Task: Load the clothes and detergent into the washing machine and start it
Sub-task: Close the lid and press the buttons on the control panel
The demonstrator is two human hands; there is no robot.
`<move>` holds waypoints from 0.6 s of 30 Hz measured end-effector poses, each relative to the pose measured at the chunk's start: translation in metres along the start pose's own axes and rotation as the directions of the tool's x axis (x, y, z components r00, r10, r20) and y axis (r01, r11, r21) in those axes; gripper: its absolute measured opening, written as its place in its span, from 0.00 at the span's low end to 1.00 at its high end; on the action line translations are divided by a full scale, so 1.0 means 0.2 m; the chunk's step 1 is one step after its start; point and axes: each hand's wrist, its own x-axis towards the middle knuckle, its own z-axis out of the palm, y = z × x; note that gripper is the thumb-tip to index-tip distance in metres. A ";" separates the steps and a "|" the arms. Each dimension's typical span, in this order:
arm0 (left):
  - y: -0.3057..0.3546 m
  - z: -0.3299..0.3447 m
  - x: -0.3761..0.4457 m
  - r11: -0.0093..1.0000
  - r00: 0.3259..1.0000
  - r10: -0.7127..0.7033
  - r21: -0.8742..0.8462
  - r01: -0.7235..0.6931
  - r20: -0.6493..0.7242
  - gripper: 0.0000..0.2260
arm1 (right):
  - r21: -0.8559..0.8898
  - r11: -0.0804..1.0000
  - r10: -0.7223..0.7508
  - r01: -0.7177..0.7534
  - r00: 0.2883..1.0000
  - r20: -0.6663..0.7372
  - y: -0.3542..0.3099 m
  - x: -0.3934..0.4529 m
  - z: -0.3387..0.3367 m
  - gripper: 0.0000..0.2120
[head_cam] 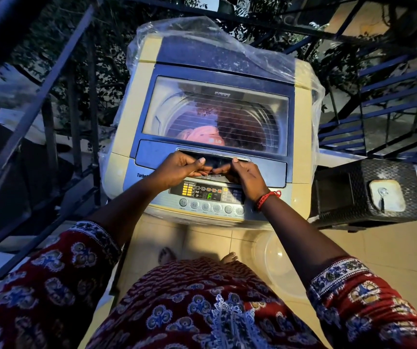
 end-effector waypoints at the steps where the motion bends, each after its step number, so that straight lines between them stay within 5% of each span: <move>1: 0.00 0.00 0.00 1.000 1.000 -0.001 0.000 0.001 0.000 0.20 | 0.002 1.000 0.002 -0.002 1.000 0.000 0.00 0.00 0.00 0.23; 18: 0.00 0.01 0.01 1.000 1.000 -0.025 -0.019 0.025 -0.012 0.16 | -0.030 0.999 -0.016 0.016 1.000 -0.012 0.00 0.00 0.01 0.22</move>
